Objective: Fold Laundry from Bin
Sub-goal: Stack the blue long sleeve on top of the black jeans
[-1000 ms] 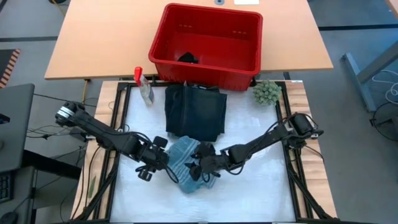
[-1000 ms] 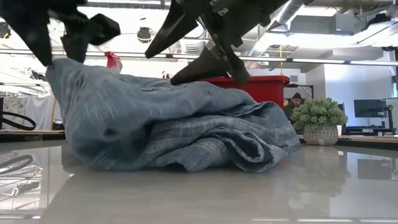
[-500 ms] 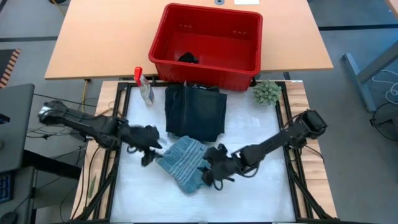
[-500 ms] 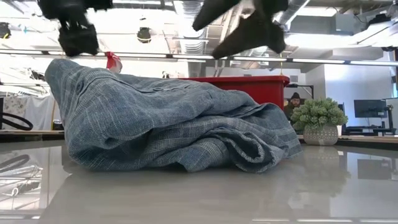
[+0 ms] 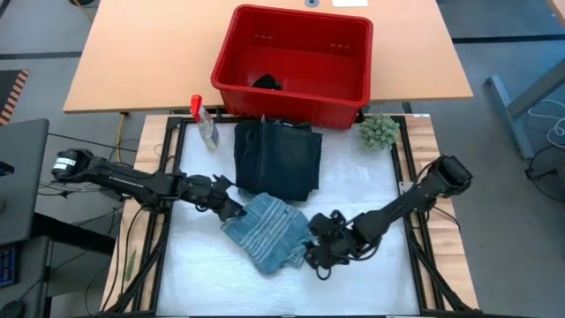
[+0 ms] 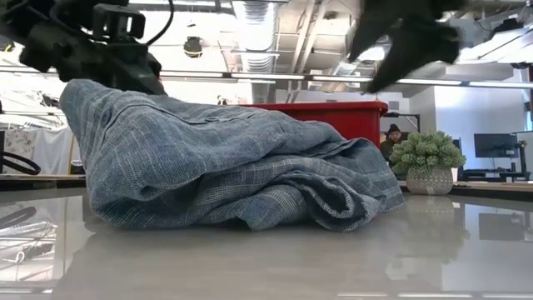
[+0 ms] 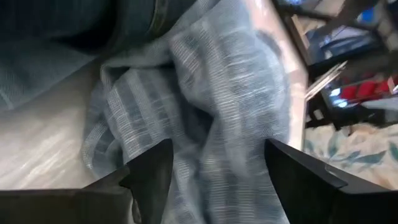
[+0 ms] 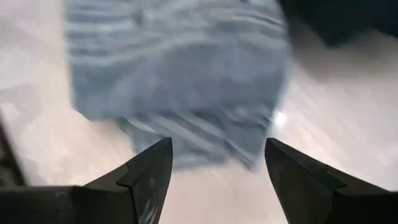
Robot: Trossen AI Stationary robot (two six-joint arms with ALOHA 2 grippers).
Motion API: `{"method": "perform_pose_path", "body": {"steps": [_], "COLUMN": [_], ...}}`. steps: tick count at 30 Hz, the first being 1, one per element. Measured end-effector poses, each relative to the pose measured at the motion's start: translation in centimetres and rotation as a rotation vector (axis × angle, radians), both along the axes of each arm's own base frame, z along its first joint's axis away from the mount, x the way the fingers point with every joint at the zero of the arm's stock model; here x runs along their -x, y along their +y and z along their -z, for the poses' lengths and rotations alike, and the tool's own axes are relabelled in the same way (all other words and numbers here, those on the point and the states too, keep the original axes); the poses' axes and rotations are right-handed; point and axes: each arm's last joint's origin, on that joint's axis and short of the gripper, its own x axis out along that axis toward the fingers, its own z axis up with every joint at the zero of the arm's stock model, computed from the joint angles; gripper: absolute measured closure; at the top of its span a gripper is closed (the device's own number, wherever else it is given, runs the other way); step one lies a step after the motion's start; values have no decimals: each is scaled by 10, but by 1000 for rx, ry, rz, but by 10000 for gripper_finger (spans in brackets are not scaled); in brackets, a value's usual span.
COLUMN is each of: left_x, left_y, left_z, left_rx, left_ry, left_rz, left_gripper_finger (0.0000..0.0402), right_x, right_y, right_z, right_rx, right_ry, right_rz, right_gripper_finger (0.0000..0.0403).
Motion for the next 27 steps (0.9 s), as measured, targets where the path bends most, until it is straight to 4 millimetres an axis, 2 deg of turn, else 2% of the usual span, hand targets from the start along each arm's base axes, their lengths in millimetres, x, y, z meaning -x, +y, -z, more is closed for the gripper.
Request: {"method": "perform_pose_path", "body": {"steps": [3, 6, 9, 11, 13, 16, 20, 27], "left_x": [-10, -16, -22, -27, -29, -36, -43, -48], "left_y": [-1, -1, -2, -3, -4, -6, -11, -16], "left_z": [12, 30, 45, 51, 58, 64, 68, 66], "left_rx": [-18, -35, -49, -49, -45, -30, -24, -28], "left_ry": [20, 103, 138, 133, 141, 122, 101, 94], "left_rz": [12, 17, 49, 71, 84, 87, 87, 91], "left_gripper_finger": [149, 137, 131, 130, 129, 129, 129, 129], "right_x": [22, 51, 76, 83, 82, 69, 54, 56], "right_y": [-4, -9, -12, -10, -5, 3, 13, 53], "right_z": [-1, 8, 21, 23, 22, 29, 48, 87], "right_rx": [-13, -103, -293, -470, -608, -637, -625, -814], "right_ry": [48, 6, -139, -321, -518, -641, -623, -570], "right_rz": [40, 77, 121, 145, 191, 233, 300, 465], "right_gripper_finger": [121, 121, 121, 121, 121, 121, 121, 121]}}
